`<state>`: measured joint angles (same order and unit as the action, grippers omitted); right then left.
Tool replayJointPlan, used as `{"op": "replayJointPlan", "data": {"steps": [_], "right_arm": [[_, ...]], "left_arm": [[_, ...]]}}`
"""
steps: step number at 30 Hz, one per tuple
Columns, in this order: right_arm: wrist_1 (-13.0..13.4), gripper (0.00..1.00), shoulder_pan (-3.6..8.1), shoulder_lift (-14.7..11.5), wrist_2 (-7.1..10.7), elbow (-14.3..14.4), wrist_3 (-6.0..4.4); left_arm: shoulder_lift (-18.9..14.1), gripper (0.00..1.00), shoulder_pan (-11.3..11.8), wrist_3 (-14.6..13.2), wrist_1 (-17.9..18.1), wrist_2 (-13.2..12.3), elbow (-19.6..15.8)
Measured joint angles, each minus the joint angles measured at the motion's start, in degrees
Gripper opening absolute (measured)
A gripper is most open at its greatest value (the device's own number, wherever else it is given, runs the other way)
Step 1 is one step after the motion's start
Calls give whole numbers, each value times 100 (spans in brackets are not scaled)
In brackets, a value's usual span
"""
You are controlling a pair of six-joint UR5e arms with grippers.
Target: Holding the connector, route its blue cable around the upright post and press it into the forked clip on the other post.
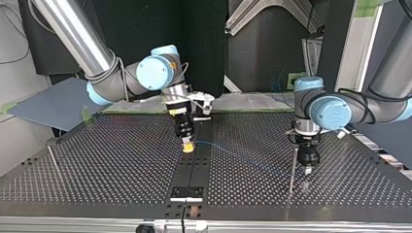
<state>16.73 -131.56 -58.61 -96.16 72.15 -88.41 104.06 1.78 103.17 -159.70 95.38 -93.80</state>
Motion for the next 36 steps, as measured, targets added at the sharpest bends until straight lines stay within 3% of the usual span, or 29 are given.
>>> {"op": "replayJointPlan", "data": {"steps": [1,2,3,5,16,26,31,36], "right_arm": [[38,0,5,0,-4,63,-2],[59,0,8,1,-6,110,-2],[76,0,11,2,-7,155,-1],[105,0,12,3,-8,249,-2],[412,0,19,11,-90,777,-42],[656,0,26,11,-280,1258,-37],[852,0,15,11,-391,1497,-90],[1093,0,35,11,-505,1743,-188]], "left_arm": [[1,56,-6,-37,3,-14,-5],[0,72,-11,-66,2,-19,-9],[0,72,-16,-89,0,-22,-11],[1,100,-27,-112,-5,-22,-15],[2,100,-73,229,-268,276,-16],[7,100,-100,686,-180,-105,-16],[62,100,-94,953,-101,-299,-18],[96,100,-57,1208,-83,-306,-19]]}}
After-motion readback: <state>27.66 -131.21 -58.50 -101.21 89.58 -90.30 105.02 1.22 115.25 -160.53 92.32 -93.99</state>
